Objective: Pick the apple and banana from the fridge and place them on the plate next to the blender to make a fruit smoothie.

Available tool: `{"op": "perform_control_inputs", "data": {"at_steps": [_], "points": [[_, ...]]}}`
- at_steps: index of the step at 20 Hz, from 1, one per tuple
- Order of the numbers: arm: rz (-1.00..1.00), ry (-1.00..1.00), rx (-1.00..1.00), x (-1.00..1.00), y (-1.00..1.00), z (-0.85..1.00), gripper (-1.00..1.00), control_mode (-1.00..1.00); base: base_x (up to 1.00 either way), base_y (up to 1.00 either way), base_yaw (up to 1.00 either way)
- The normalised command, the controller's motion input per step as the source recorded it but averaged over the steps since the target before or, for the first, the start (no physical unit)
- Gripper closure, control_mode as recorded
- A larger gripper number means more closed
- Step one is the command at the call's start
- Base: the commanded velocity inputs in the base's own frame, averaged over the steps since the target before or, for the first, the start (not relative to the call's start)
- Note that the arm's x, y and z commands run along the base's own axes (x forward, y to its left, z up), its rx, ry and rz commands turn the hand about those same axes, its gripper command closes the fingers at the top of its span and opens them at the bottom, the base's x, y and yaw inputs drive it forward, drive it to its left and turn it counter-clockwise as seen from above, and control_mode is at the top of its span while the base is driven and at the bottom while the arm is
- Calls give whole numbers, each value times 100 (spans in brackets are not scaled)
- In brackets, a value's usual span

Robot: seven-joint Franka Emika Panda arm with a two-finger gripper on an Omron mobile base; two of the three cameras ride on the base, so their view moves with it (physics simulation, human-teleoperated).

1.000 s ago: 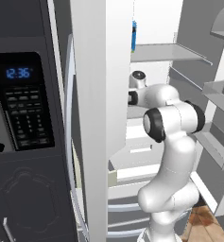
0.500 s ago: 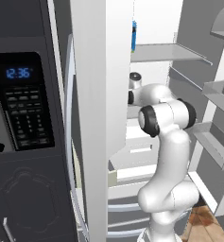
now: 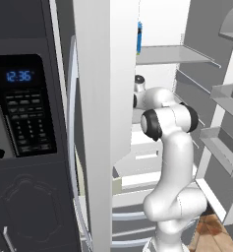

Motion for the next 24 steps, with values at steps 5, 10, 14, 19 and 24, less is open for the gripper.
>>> {"op": "perform_control_inputs", "data": {"at_steps": [5,10,14,19,24], "points": [[0,0,0,0,0,-15,100,-100,0,0,0],[0,0,0,-10,0,0,100,-100,0,0,0],[0,-14,0,-67,-1,1,100,-100,0,0,0],[0,-36,0,-100,-2,28,100,-100,0,0,0],[0,-37,0,-100,0,81,100,-100,0,0,0]]}}
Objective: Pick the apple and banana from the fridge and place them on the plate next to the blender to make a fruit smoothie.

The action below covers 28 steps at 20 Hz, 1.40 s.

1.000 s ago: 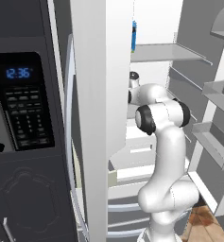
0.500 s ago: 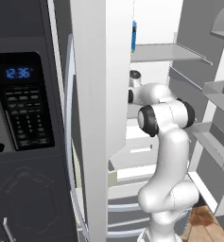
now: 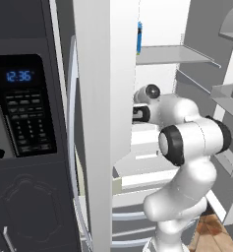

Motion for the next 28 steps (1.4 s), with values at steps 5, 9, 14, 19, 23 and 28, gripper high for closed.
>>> {"op": "perform_control_inputs", "data": {"at_steps": [5,9,14,19,23,28], "points": [[0,-7,0,-100,0,100,100,-100,0,0,0],[0,4,0,-100,-5,100,100,-100,0,0,0],[0,22,0,-100,-2,69,100,-100,0,0,0],[0,22,0,-100,-10,15,100,-100,0,0,0],[0,8,0,-100,-11,0,100,-100,0,0,0],[4,0,0,-88,0,0,100,-100,0,0,0]]}}
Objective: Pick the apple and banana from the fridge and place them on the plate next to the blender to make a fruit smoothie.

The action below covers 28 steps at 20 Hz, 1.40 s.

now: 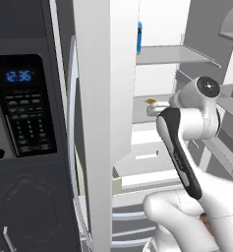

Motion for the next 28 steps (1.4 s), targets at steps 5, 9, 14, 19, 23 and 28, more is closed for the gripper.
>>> {"op": "perform_control_inputs", "data": {"at_steps": [5,9,14,19,23,28], "points": [[3,0,0,-43,0,0,100,-100,0,0,0],[0,0,0,0,0,0,100,-100,0,0,0],[0,0,0,6,0,0,100,-100,0,0,0],[0,0,0,0,0,0,100,100,-20,0,0],[0,0,0,0,0,0,100,100,-98,-4,0],[0,0,0,0,0,0,100,100,-100,-25,-13]]}}
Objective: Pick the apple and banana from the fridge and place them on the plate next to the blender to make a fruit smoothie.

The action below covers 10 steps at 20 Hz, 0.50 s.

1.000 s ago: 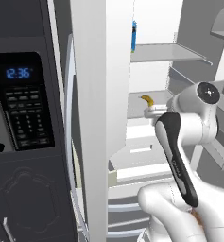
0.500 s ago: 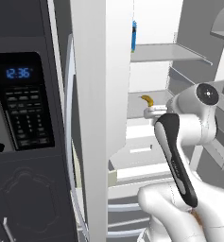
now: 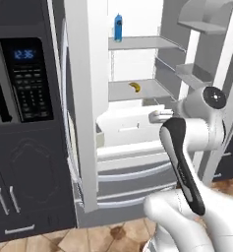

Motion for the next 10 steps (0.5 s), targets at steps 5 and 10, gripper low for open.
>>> {"op": "perform_control_inputs", "data": {"at_steps": [5,10], "points": [[0,0,0,0,0,0,100,100,-88,-58,-51],[0,0,0,0,0,0,100,100,-32,-48,-71]]}}
